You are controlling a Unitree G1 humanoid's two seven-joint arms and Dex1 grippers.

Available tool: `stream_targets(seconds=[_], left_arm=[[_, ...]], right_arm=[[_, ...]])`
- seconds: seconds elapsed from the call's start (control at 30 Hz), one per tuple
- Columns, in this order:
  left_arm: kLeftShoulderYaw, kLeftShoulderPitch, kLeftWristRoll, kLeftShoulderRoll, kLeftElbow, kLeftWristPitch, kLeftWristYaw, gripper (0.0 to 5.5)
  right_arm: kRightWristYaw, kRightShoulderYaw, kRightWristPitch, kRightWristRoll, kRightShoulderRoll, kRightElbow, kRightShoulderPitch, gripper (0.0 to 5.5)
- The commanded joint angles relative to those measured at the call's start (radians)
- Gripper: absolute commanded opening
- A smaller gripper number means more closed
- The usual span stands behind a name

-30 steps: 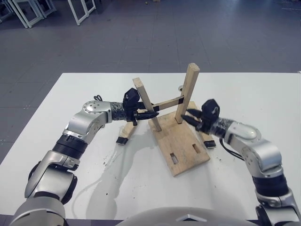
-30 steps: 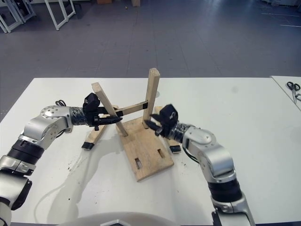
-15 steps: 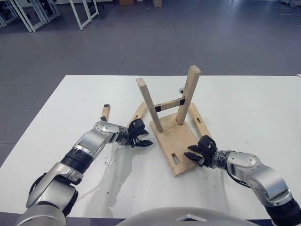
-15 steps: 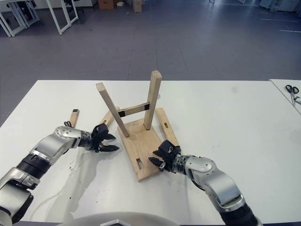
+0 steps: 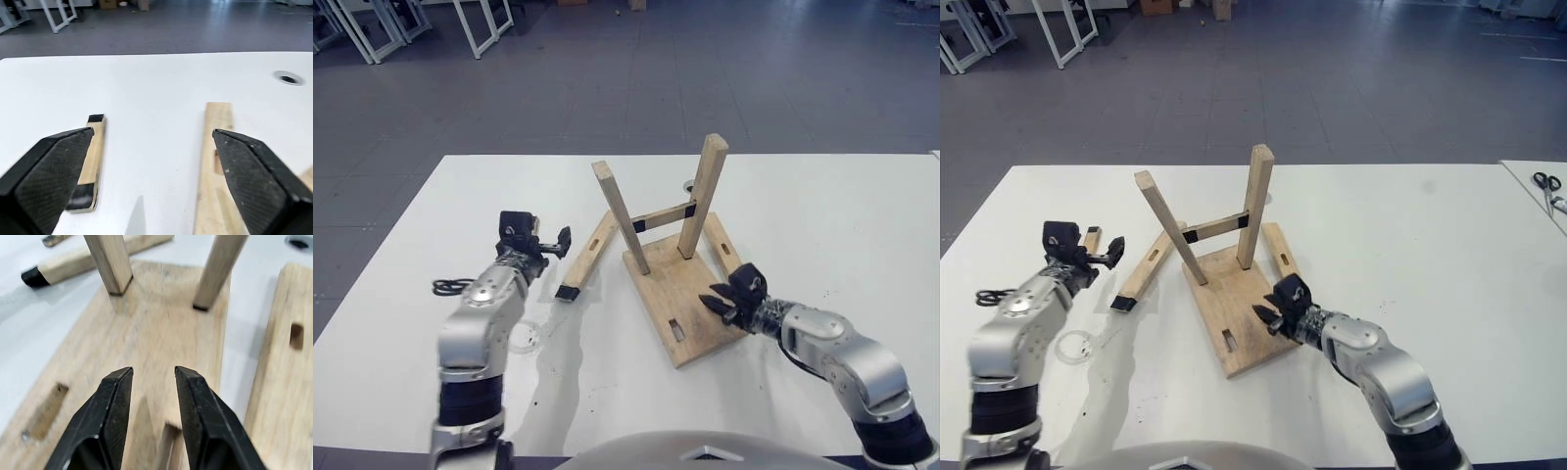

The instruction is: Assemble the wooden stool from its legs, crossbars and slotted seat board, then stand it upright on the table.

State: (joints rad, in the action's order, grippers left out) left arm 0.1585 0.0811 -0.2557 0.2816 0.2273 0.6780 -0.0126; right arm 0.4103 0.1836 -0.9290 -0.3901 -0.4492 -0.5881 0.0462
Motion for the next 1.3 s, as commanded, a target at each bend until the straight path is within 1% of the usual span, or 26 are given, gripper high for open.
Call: stream_targets(seconds=[0.03,0.2,0.33,0.4,0.43,0.47,0.6,0.8,0.93,1.03,1.13,1.17,1.23,1.27,1.3], left_arm=[[0.020,-0.009,0.063,-0.031,-0.179,-0.137,0.031,4.50],[0.050,0.007,0.090,0.004,-0.365,-0.240,-0.007,4.50],[0.059,0.045,0.086,0.035,-0.525,-0.269,-0.069,4.50],[0.070,0.069,0.065,0.039,-0.598,-0.255,-0.103,4.21],[0.077,0.075,0.057,0.040,-0.619,-0.249,-0.115,3.97],[0.083,0.078,0.043,0.040,-0.631,-0.236,-0.133,3.74],[0.069,0.052,0.038,0.037,-0.649,-0.191,-0.175,3.09],[0.047,-0.015,0.060,0.022,-0.663,-0.221,-0.178,2.11],[0.039,-0.022,0.056,0.013,-0.669,-0.242,-0.185,1.43],[0.045,-0.014,0.057,0.012,-0.698,-0.289,-0.190,1.33],[0.069,-0.038,0.035,0.001,-0.639,-0.371,-0.196,1.33],[0.082,-0.053,0.017,-0.009,-0.595,-0.405,-0.199,1.33],[0.126,-0.091,-0.046,-0.049,-0.465,-0.486,-0.206,1.33],[0.148,-0.118,-0.063,-0.077,-0.368,-0.562,-0.193,1.33],[0.141,-0.165,-0.085,-0.106,-0.232,-0.602,-0.196,1.33]], right_arm=[[-0.021,-0.023,-0.049,-0.017,0.014,-0.031,0.038,1.55],[-0.034,-0.012,-0.068,-0.018,0.026,-0.047,0.020,1.55],[-0.045,-0.009,-0.080,-0.019,0.042,-0.056,0.023,1.55],[-0.051,-0.015,-0.092,-0.024,0.052,-0.064,0.030,1.55],[-0.054,-0.019,-0.099,-0.027,0.056,-0.068,0.034,1.55],[-0.057,-0.026,-0.109,-0.031,0.058,-0.075,0.040,1.55],[-0.083,-0.065,-0.164,-0.062,0.081,-0.106,0.084,1.55],[-0.101,-0.091,-0.206,-0.081,0.090,-0.112,0.116,1.55],[-0.119,-0.102,-0.225,-0.091,0.105,-0.104,0.119,1.55],[-0.125,-0.105,-0.233,-0.097,0.117,-0.092,0.131,1.55],[-0.129,-0.112,-0.244,-0.105,0.132,-0.084,0.141,2.11],[-0.132,-0.117,-0.248,-0.109,0.139,-0.085,0.143,2.15],[-0.138,-0.136,-0.263,-0.128,0.159,-0.091,0.143,2.58],[-0.139,-0.155,-0.278,-0.149,0.177,-0.097,0.143,2.78],[-0.140,-0.199,-0.310,-0.201,0.223,-0.103,0.157,3.03]])
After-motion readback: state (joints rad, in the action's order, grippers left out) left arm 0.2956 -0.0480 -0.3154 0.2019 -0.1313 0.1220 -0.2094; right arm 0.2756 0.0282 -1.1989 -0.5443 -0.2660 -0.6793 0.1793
